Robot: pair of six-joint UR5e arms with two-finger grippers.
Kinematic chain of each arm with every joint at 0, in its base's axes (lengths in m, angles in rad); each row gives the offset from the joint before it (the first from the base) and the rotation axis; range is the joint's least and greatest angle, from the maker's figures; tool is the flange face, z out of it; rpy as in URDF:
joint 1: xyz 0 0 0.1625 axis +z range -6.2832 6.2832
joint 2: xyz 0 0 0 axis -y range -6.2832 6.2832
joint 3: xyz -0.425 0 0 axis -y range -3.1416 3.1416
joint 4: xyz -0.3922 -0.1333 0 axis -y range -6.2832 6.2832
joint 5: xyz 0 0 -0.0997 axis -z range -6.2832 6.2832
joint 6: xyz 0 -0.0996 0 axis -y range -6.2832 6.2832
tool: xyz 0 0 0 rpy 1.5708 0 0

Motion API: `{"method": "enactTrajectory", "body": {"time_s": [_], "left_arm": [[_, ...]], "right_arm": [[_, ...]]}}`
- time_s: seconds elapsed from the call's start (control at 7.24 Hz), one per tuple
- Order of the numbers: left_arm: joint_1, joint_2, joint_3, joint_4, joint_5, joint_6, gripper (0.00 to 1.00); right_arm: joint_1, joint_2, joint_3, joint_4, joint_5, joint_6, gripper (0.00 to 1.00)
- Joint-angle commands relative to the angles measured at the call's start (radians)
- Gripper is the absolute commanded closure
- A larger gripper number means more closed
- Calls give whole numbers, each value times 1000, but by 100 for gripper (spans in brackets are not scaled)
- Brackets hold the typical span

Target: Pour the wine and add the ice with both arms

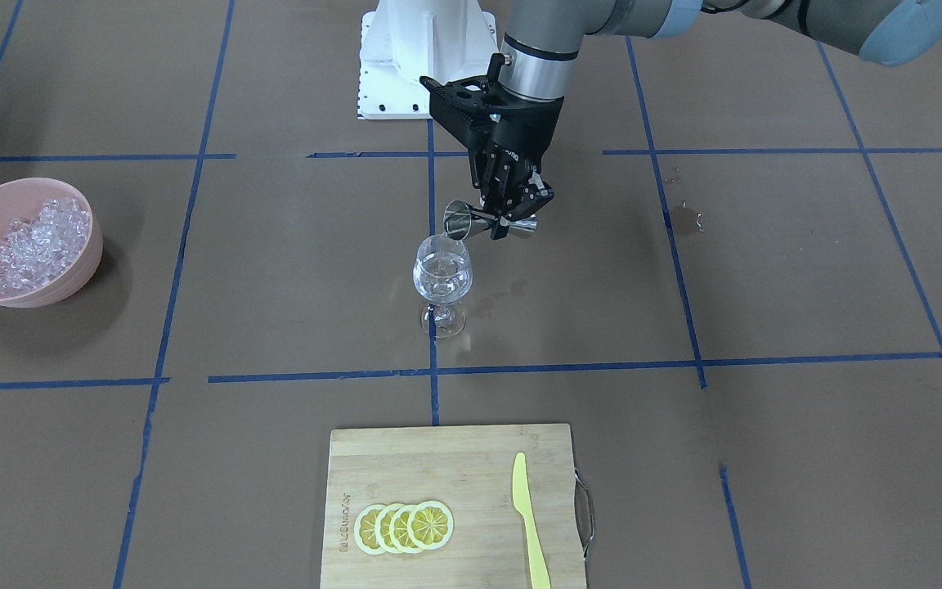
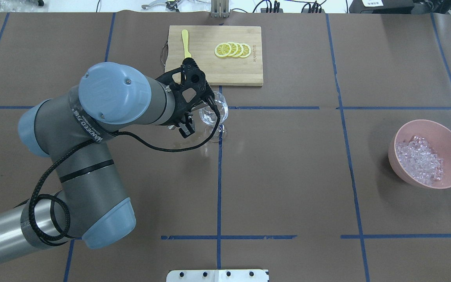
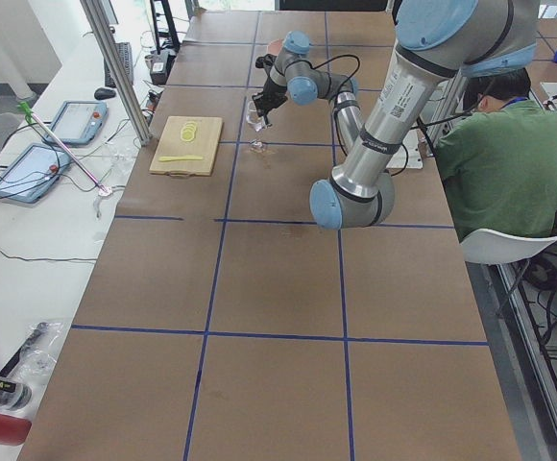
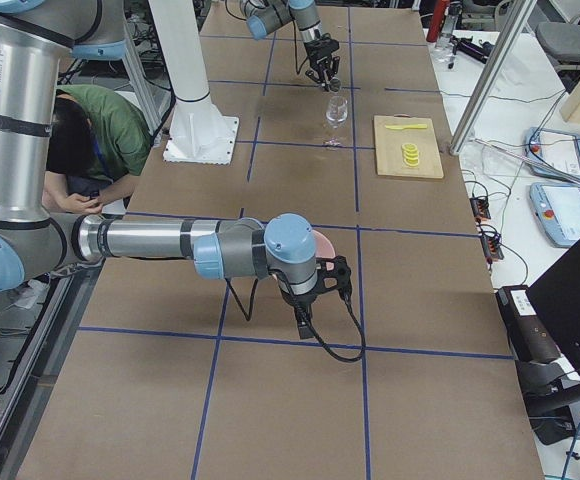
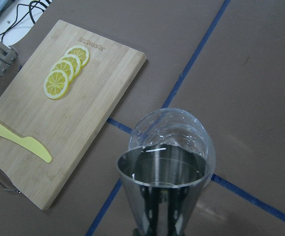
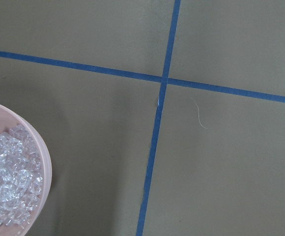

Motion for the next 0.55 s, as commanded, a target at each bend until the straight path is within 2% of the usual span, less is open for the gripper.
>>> {"method": "enactTrajectory", "body": {"time_s": [0.0, 0.41], "left_arm": [[0, -56, 1, 110, 2, 26, 100], [0, -125, 15, 247, 41, 72, 100]], "right_arm": [[0, 0, -1, 0, 0, 0, 0], [0, 0, -1, 0, 0, 0, 0]]}}
